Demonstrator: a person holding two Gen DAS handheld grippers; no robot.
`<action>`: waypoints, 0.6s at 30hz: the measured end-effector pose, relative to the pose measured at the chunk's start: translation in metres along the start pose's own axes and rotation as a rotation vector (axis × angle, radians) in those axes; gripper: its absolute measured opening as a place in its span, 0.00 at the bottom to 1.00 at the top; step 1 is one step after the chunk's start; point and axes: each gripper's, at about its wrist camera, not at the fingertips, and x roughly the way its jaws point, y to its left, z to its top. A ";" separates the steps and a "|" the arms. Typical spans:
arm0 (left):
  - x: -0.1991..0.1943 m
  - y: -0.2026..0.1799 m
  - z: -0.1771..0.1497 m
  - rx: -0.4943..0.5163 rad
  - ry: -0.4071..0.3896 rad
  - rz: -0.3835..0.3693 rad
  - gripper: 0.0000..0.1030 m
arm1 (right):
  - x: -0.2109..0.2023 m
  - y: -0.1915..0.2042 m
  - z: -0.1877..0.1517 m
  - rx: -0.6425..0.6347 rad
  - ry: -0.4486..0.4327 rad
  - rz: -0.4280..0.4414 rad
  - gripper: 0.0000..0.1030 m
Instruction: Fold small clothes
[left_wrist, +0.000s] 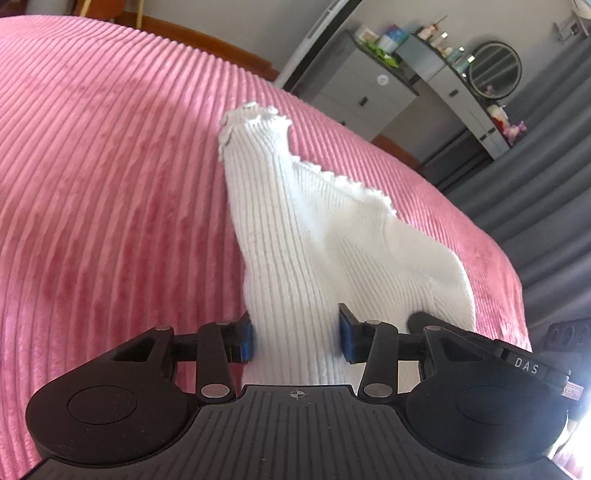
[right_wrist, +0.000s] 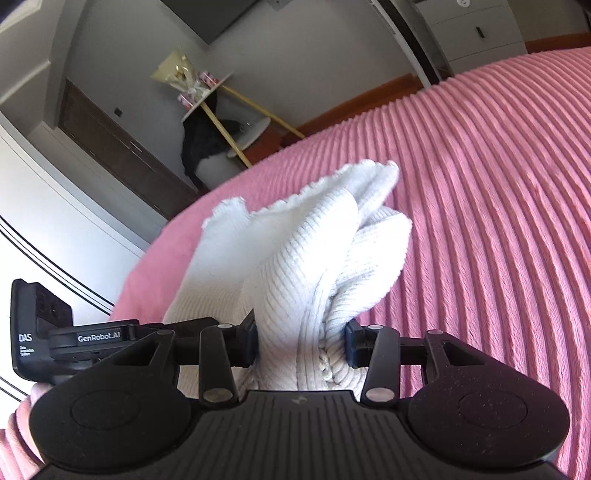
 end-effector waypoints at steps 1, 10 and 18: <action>0.000 0.001 0.000 -0.007 -0.001 -0.002 0.46 | 0.001 -0.001 -0.001 -0.001 0.002 -0.006 0.41; 0.005 -0.007 -0.003 0.023 0.006 0.061 0.52 | 0.003 -0.004 -0.007 -0.012 0.007 -0.059 0.46; -0.015 -0.008 -0.007 -0.012 -0.067 0.178 0.62 | -0.020 -0.002 -0.001 0.017 -0.063 -0.105 0.62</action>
